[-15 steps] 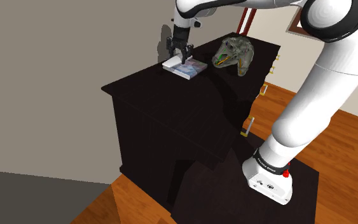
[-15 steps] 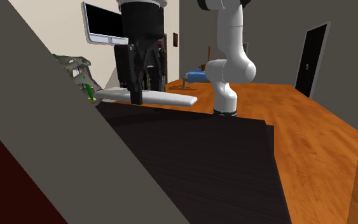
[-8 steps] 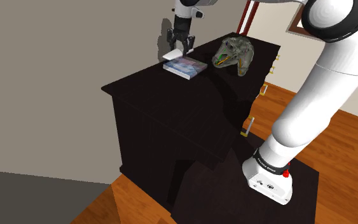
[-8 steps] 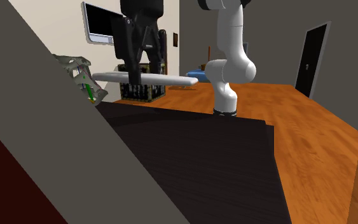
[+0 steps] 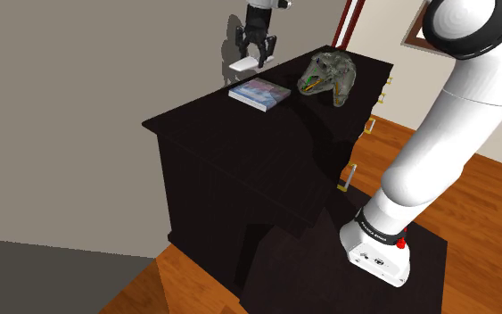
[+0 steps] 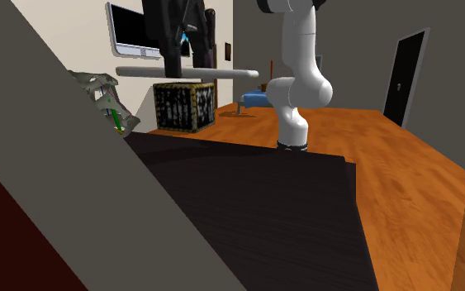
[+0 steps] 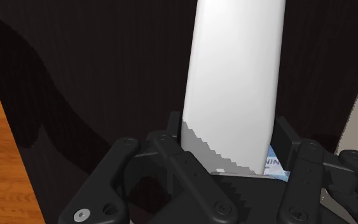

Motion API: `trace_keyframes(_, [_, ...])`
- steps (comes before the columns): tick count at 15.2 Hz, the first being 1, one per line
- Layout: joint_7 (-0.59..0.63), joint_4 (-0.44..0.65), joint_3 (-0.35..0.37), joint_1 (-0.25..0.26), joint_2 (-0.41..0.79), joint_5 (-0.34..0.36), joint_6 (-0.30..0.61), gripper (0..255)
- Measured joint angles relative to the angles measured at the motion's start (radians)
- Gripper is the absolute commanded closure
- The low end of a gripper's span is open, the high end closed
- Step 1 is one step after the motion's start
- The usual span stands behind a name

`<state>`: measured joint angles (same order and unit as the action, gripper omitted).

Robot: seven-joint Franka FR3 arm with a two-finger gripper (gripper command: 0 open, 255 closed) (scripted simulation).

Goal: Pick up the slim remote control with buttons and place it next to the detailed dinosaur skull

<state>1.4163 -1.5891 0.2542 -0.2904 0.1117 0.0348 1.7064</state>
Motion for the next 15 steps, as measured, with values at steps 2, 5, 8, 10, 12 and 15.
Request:
trace_keyframes(2, [0.001,0.03,0.001,0.001,0.003,0.001,-0.027,255])
trace_keyframes(5, [0.001,0.082,0.001,0.002,0.01,0.002,-0.072,255])
trace_keyframes(8, [0.001,0.13,0.002,0.004,0.018,0.004,-0.113,255])
trace_keyframes(10, [0.003,0.175,0.003,0.006,0.031,0.008,-0.145,255])
trace_keyframes(12, [0.006,0.214,0.004,0.01,0.042,0.011,-0.174,255])
trace_keyframes(15, [0.009,0.278,0.006,0.014,0.058,0.016,-0.221,255])
